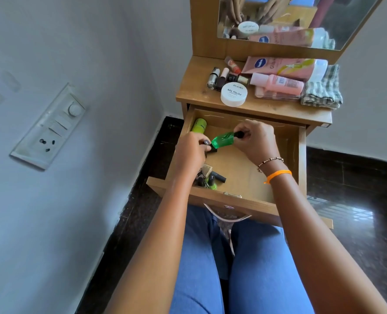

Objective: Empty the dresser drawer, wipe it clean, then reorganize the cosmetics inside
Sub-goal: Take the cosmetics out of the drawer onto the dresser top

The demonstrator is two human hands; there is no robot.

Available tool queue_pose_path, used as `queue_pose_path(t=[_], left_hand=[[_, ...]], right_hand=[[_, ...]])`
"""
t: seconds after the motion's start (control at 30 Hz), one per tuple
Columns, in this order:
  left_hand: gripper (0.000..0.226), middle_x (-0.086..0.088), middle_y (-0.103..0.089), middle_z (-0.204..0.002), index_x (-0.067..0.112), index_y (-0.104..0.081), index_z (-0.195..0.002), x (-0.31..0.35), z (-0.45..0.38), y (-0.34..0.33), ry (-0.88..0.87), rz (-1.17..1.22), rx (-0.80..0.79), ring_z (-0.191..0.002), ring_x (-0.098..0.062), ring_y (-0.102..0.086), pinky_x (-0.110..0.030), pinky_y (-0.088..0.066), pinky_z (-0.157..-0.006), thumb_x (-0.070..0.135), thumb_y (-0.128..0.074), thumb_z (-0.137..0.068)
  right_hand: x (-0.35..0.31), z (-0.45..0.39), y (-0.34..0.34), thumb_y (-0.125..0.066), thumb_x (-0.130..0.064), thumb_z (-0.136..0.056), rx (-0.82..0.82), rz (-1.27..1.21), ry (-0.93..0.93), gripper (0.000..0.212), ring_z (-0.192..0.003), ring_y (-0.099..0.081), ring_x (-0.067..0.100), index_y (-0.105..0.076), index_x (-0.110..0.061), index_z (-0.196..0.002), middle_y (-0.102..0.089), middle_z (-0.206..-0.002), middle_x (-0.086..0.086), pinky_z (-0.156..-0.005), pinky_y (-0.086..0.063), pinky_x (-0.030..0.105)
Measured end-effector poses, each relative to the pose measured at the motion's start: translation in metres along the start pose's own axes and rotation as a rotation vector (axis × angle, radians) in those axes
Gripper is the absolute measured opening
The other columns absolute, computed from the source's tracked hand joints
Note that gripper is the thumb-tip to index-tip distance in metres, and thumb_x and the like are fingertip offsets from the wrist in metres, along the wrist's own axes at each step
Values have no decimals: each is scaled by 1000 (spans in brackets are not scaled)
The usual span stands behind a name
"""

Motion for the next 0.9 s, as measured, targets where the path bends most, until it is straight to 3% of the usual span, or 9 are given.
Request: queue_pose_path(t=[0.1, 0.2, 0.3, 0.4, 0.53, 0.63, 0.77, 0.9], left_hand=[[15, -6, -70, -100, 10, -72, -99, 21, -7, 25, -62, 167, 88, -80, -13, -66, -25, -55, -75, 7, -64, -87], [13, -4, -67, -86, 8, -71, -95, 31, -22, 48, -78, 360, 166, -80, -18, -67, -41, -59, -77, 3, -62, -86], [14, -3, -64, -82, 11, -68, -93, 42, -44, 63, -100, 443, 209, -80, -21, -67, -47, -58, -77, 2, -59, -88], [14, 0, -63, -79, 12, -67, -91, 47, -68, 74, -114, 496, 280, -80, -23, -67, -48, -58, -77, 2, -59, -87], [13, -1, -63, -82, 3, -68, -93, 53, -105, 79, -119, 485, 337, -79, -16, -64, -44, -57, -80, -1, -57, -88], [13, -3, -63, -82, 3, -68, -92, 59, -132, 76, -130, 469, 353, -81, -20, -65, -44, -58, -78, -2, -57, -87], [14, -8, -68, -89, 4, -69, -94, 67, -152, 66, -148, 384, 347, -80, -17, -65, -16, -54, -61, 0, -57, -89], [15, -10, -70, -93, 6, -70, -97, 67, -160, 59, -164, 340, 342, -82, -19, -67, -19, -54, -70, 3, -58, -90]], right_hand=[[-26, -10, 14, -67, -5, -72, 3, -26, 75, 20, -86, -65, 26, -72, -14, -90, -71, -91, 9, -82, -55, 41], [-53, -21, 34, -66, -3, -77, 15, -14, 144, 22, -91, -64, 21, -72, -11, -97, -70, -100, 8, -87, -52, 32], [-75, -38, 58, -67, -6, -78, 103, -109, 180, 22, -81, -59, 10, -71, -12, -99, -65, -91, -2, -80, -48, 20], [-84, -71, 71, -65, -6, -76, 214, -169, 184, 23, -78, -56, 9, -71, -13, -97, -64, -88, -3, -74, -43, 17], [-84, -125, 70, -61, -4, -78, 334, -202, 126, 23, -86, -59, 14, -69, -12, -97, -68, -96, 1, -74, -41, 13], [-84, -160, 61, -59, -3, -80, 337, -137, 99, 23, -94, -59, 15, -68, -12, -99, -68, -103, 3, -73, -34, 14], [-81, -188, 47, -59, -8, -82, 313, -59, 105, 18, -90, -56, 17, -68, -9, -98, -67, -102, 8, -70, -31, 15], [-77, -199, 30, -62, -16, -84, 260, 2, 96, 18, -94, -60, 21, -68, -8, -99, -67, -102, 10, -75, -39, 22]])
Point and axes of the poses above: each hand's wrist, its own z-axis away from the middle knuckle, its own y-axis out of the back of the hand, x = y × z, the point moved 8 cm from there along -z, towards the middle knuckle
